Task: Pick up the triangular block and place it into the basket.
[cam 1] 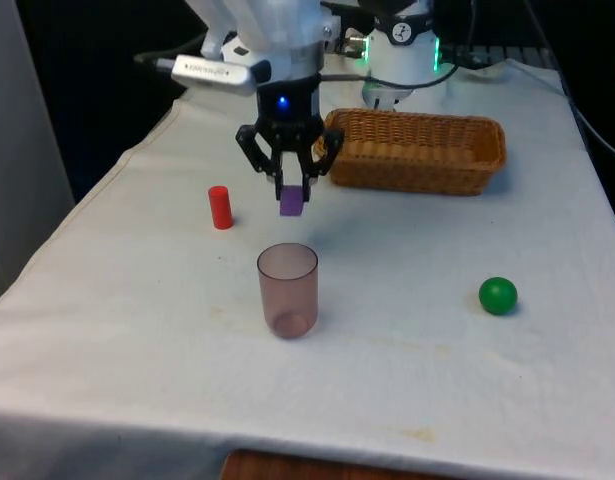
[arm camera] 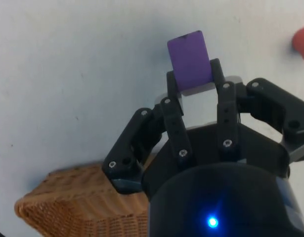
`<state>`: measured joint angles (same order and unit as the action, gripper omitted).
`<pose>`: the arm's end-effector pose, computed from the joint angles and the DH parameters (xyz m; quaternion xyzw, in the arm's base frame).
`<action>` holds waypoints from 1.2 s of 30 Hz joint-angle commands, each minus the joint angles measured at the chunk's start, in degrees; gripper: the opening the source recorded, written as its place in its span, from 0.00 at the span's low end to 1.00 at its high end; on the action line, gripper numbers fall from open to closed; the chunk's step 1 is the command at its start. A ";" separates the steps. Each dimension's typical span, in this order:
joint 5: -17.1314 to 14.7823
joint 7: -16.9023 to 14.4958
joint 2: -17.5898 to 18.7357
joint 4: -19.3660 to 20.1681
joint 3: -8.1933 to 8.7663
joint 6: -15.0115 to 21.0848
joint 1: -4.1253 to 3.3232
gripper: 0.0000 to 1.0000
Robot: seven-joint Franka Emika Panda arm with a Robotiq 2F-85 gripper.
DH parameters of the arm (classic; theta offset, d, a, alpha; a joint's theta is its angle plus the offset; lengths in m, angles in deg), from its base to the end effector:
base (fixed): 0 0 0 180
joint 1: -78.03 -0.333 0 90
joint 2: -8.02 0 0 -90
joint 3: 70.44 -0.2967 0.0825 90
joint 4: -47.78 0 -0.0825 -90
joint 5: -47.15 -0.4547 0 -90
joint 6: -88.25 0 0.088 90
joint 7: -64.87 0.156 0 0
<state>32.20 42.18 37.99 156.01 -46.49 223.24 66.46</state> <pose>0.6588 -0.1392 0.1324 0.9997 0.0219 -0.0023 0.0101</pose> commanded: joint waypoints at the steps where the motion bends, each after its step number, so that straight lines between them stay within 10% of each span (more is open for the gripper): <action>1: 0.86 0.46 -1.09 1.09 0.57 0.11 -0.57 0.33; 36: 8.94 2.75 -24.52 20.57 0.17 -1.03 -0.63 0.33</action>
<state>41.14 44.93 13.46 176.58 -46.32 222.20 65.83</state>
